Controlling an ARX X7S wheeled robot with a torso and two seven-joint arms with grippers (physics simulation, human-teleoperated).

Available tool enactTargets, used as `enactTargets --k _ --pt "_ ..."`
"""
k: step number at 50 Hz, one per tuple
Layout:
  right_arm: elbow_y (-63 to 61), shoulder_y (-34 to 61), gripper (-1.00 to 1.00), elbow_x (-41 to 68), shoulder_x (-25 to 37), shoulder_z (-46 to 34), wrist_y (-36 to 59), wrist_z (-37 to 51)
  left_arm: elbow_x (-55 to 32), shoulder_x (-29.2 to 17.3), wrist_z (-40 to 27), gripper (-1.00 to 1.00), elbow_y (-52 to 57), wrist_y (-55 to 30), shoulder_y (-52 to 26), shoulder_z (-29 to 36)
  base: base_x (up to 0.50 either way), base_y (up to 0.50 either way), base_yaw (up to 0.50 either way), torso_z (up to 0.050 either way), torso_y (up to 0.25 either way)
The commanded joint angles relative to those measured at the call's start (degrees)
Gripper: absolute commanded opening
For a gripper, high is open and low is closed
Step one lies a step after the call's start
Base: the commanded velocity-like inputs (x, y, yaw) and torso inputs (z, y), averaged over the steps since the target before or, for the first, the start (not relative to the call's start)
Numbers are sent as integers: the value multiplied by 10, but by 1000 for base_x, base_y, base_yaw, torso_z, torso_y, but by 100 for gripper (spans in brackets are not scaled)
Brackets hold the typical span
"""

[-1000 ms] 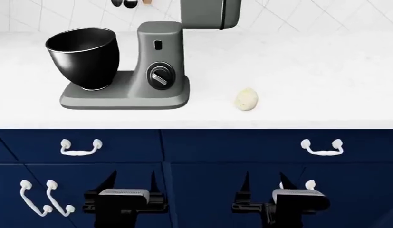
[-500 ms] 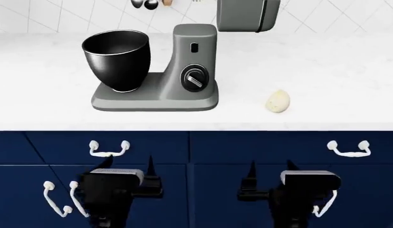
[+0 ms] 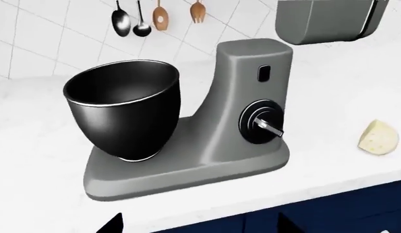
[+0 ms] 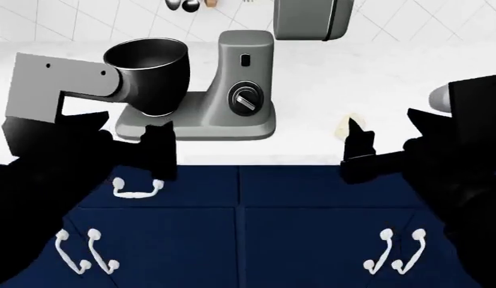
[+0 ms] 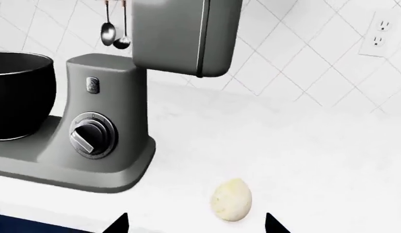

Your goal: Place the cheese in the stand mixer bowl.

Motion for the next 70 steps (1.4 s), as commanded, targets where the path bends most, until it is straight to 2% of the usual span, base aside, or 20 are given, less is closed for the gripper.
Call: enactTargets --k 1,7,28,38,43,70 --pt "66 162 100 195 83 -34 88 78 -292 -114 -139 100 -79 -53 -207 127 0 0 0 0 0" --pt "51 158 100 200 95 -32 93 55 -283 -129 -124 100 -79 -49 -213 111 0 0 0 0 0" --pt "44 129 100 157 102 -19 74 15 -262 -143 -93 100 -74 -42 -220 110 489 -149 0 0 0" --pt "54 115 100 147 118 -73 66 61 -260 -148 -86 100 -73 -38 -230 117 0 0 0 0 2" --pt "54 102 100 183 125 -91 48 71 -259 -154 -83 100 -69 -35 -228 118 0 0 0 0 0" --pt "37 86 100 226 149 -125 36 44 -235 -164 -64 100 -70 -34 -223 135 0 0 0 0 0"
